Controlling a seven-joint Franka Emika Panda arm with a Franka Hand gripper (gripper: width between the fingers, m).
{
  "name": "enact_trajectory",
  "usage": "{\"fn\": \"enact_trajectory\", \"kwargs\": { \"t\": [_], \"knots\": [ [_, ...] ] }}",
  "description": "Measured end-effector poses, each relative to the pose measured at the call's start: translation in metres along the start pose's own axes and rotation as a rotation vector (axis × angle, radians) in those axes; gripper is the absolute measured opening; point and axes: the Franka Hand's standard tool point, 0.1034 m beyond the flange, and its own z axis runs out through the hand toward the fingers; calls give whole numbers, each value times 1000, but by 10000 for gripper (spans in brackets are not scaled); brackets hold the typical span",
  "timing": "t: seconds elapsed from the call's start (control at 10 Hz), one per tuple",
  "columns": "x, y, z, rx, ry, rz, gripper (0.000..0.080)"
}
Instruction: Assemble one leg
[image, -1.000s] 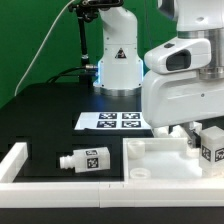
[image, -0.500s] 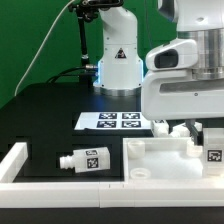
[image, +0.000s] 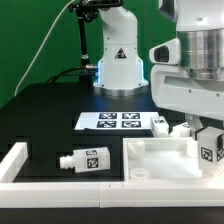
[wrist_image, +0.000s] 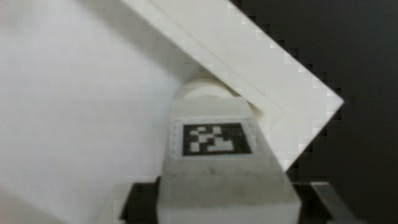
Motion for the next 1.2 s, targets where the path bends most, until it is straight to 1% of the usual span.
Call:
{"fn": "enact_trajectory", "kwargs": {
  "t": [0.1, 0.3, 0.6, 0.7, 0.8, 0.9, 1.0, 1.2],
  "knots": [
    [0, 1, 0, 5, -6, 109, 285],
    [-4, 0, 1, 5, -5, 269, 285],
    [-5, 0, 2, 3, -3, 235, 285],
    [-7, -1, 1, 3, -2, 81, 470],
    [-16, -3, 2, 4, -8, -28, 586],
    [-25, -4, 3, 0, -13, -49, 586],
    [-24, -4, 3, 1, -14, -45, 637],
    [-23, -4, 3, -1, -12, -65, 646]
  ]
}}
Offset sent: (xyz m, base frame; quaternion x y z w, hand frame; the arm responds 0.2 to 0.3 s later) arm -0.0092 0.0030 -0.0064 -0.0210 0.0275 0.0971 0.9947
